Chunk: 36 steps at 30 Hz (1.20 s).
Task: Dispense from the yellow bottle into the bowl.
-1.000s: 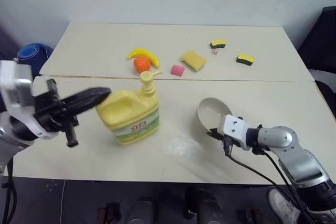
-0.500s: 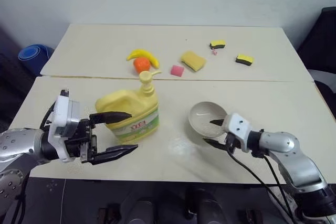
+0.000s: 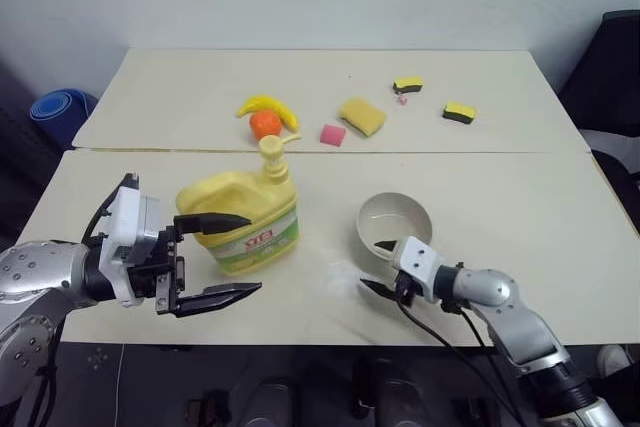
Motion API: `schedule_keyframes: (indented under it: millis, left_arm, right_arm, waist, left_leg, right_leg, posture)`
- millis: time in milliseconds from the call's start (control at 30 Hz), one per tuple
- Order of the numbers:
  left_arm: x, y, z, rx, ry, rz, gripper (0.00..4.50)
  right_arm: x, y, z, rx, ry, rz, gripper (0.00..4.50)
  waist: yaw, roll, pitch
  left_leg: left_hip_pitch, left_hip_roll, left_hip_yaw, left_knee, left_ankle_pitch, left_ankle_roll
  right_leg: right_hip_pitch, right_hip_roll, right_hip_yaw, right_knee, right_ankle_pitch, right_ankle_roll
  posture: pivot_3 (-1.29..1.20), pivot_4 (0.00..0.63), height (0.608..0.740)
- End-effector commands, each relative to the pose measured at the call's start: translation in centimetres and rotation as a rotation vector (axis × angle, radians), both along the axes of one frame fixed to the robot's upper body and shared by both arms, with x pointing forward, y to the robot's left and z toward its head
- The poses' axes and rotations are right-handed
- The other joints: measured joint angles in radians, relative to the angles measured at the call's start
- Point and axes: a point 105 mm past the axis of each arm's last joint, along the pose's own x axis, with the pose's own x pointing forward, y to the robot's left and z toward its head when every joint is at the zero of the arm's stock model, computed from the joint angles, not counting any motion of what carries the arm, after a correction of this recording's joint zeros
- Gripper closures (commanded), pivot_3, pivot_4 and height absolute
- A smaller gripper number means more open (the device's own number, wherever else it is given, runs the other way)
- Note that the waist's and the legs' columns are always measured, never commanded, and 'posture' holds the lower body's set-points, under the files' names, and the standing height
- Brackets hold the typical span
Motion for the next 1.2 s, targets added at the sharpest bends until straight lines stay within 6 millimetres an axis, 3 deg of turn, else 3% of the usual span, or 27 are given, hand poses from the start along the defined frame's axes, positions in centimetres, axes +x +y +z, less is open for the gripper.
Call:
schedule_keyframes:
  millis: [33, 233, 267, 333, 433, 500, 633, 833, 867, 1200]
  left_arm:
    - [0.0, -0.1, 0.7, -0.012, -0.034, 0.0, 0.0]
    - [0.2, 0.2, 1.1, -0.042, -0.042, 0.027, 0.0]
    - [0.3, 0.2, 1.3, -0.052, -0.045, 0.031, 0.0]
    - [0.4, 0.4, 1.8, -0.072, -0.05, 0.044, 0.0]
    - [0.8, 1.0, 3.1, -0.119, -0.07, 0.076, 0.5]
    - [1.0, 1.4, 4.2, -0.164, -0.081, 0.092, 1.1]
    - [2.5, 2.0, 7.8, -0.277, -0.171, 0.146, 2.36]
    - [4.7, 0.7, 8.9, -0.276, -0.225, 0.133, 4.33]
    - [5.1, 0.4, 8.9, -0.276, -0.226, 0.129, 4.49]
    - [7.5, -2.2, 8.1, -0.254, -0.239, 0.106, 4.49]
  right_arm:
    - [0.3, 0.6, 1.2, 0.014, -0.093, 0.026, 2.08]
    - [0.5, 0.9, 2.2, -0.001, -0.161, 0.069, 4.3]
    - [0.5, 0.9, 2.6, -0.003, -0.18, 0.08, 4.45]
    - [0.6, 1.0, 3.2, -0.007, -0.2, 0.1, 4.45]
    - [0.8, 1.0, 4.4, -0.015, -0.222, 0.135, 4.5]
    - [0.9, 1.1, 5.9, -0.017, -0.243, 0.167, 4.5]
    - [1.3, 2.0, 10.8, -0.007, -0.277, 0.255, 4.5]
    - [2.4, 3.5, 15.6, -0.027, -0.279, 0.334, 4.5]
    - [2.4, 3.8, 16.1, -0.028, -0.273, 0.347, 4.5]
    - [2.3, 6.4, 18.1, -0.078, -0.22, 0.482, 4.5]
  waist:
    - [0.0, 0.0, 0.0]
    - [-0.003, 0.0, 0.0]
    - [-0.005, 0.0, 0.0]
    - [-0.011, 0.0, 0.0]
    - [-0.013, 0.0, 0.0]
    - [-0.014, 0.0, 0.0]
    - [-0.014, -0.001, 0.001]
    - [-0.014, -0.001, 0.001]
    - [-0.013, -0.001, 0.001]
    - [-0.015, -0.003, 0.0]
  left_leg:
    - [0.0, 0.0, 0.0, 0.0, 0.0, 0.0]
    - [0.0, 0.0, 0.0, 0.0, 0.0, 0.0]
    - [0.0, 0.0, 0.0, 0.0, 0.0, 0.0]
    - [0.0, 0.0, 0.0, 0.0, 0.0, 0.0]
    - [0.0, 0.0, 0.0, 0.0, 0.0, 0.0]
    - [0.0, 0.0, 0.0, 0.0, 0.0, 0.0]
    - [-0.001, 0.0, 0.0, 0.001, 0.0, 0.0]
    - [-0.001, 0.0, 0.0, 0.0, 0.0, 0.0]
    - [-0.003, 0.0, 0.0, 0.0, 0.0, 0.0]
    - [-0.016, -0.001, 0.003, 0.003, 0.001, 0.001]
  right_leg:
    - [0.0, 0.0, 0.0, 0.0, 0.0, 0.0]
    - [0.0, 0.0, 0.0, 0.0, 0.0, 0.0]
    - [0.0, 0.0, 0.0, 0.0, 0.0, 0.0]
    - [0.0, 0.0, 0.0, 0.0, 0.0, 0.0]
    - [0.0, 0.0, 0.0, 0.0, 0.0, 0.0]
    - [0.0, -0.001, 0.001, 0.0, 0.0, 0.0]
    - [-0.002, -0.001, 0.001, 0.001, 0.0, 0.0]
    - [-0.002, 0.0, 0.0, 0.002, 0.0, 0.0]
    - [-0.003, 0.001, 0.0, 0.002, 0.0, 0.0]
    - [-0.016, 0.005, 0.0, 0.002, 0.002, 0.002]
  posture:
    - [0.0, 0.15, 0.74]
    - [0.0, 0.15, 0.74]
    - [0.0, 0.15, 0.74]
    - [0.0, 0.15, 0.74]
    - [0.0, 0.15, 0.74]
    - [0.0, 0.15, 0.74]
    - [0.0, 0.15, 0.74]
    - [0.0, 0.15, 0.74]
    - [0.0, 0.15, 0.74]
    - [0.0, 0.15, 0.74]
